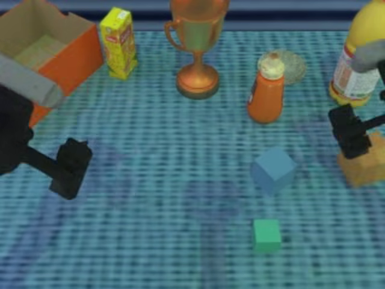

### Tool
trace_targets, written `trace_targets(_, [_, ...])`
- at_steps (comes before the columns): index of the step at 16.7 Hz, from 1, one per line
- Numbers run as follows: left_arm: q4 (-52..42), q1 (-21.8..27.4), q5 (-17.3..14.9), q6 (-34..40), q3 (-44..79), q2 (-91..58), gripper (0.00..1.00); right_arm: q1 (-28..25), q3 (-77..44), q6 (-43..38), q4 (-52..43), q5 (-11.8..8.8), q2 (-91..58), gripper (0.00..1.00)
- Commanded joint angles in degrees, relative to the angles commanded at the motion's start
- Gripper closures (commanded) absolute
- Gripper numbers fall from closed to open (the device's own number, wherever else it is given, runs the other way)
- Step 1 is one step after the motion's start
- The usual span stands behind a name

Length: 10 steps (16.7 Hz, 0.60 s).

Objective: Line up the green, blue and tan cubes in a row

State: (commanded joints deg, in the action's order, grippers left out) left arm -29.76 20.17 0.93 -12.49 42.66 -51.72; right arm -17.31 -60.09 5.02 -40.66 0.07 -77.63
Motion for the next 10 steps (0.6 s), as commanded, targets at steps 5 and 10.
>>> trace_targets(5, [15.02,-11.92,-0.22,6.7,-24.62,28.87,0.0,-5.7,-19.95,1.6,-13.74,0.12,-25.43,0.0])
trace_targets(10, [26.3,-19.35,-0.71,11.18,-38.98,46.81,0.0,-9.54,-34.43,2.67,-22.02,0.09,-42.12,0.0])
